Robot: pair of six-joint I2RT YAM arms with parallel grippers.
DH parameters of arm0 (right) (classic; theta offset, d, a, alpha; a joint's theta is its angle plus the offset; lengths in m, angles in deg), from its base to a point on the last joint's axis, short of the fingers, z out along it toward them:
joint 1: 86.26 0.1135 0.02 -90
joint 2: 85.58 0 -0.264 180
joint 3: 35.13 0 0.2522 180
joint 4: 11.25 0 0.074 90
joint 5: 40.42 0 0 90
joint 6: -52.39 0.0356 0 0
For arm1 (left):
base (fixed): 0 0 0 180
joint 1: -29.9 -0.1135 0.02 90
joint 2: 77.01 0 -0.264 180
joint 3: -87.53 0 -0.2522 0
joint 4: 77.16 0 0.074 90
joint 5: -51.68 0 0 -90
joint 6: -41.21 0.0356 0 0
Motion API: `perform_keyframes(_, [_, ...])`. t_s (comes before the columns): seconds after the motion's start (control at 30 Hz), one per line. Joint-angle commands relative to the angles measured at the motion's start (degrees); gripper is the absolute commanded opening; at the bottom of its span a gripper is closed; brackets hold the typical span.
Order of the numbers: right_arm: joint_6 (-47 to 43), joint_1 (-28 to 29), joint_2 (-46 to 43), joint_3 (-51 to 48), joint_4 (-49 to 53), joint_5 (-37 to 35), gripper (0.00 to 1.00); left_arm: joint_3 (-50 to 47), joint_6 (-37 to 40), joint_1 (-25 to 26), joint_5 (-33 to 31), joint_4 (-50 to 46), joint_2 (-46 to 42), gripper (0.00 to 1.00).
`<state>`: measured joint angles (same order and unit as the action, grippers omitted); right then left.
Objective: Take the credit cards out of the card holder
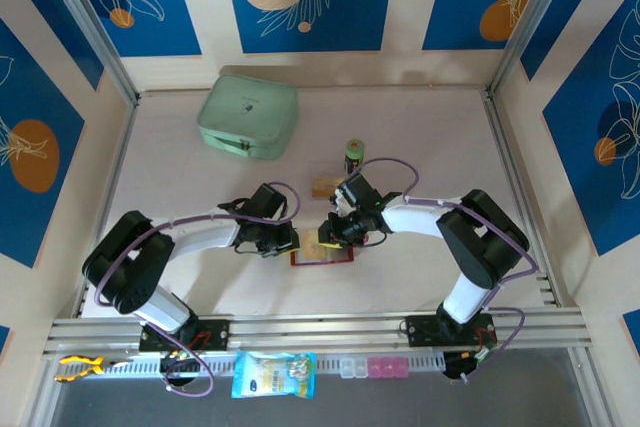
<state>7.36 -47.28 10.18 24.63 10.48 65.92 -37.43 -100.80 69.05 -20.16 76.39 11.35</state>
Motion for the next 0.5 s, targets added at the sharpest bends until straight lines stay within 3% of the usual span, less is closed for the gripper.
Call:
perform_keyframes(0.0, [-1.2,0.1,-2.4,1.1,2.7,-0.7,0.22,-0.1,0.1,-0.5,-0.1,-1.1,-0.4,0.15])
perform_keyframes(0.47, [0.0,-1.8,-3.9,0.2,2.2,2.7,0.22,4.5,1.1,0.4,1.0,-3.6,-2.2,0.11])
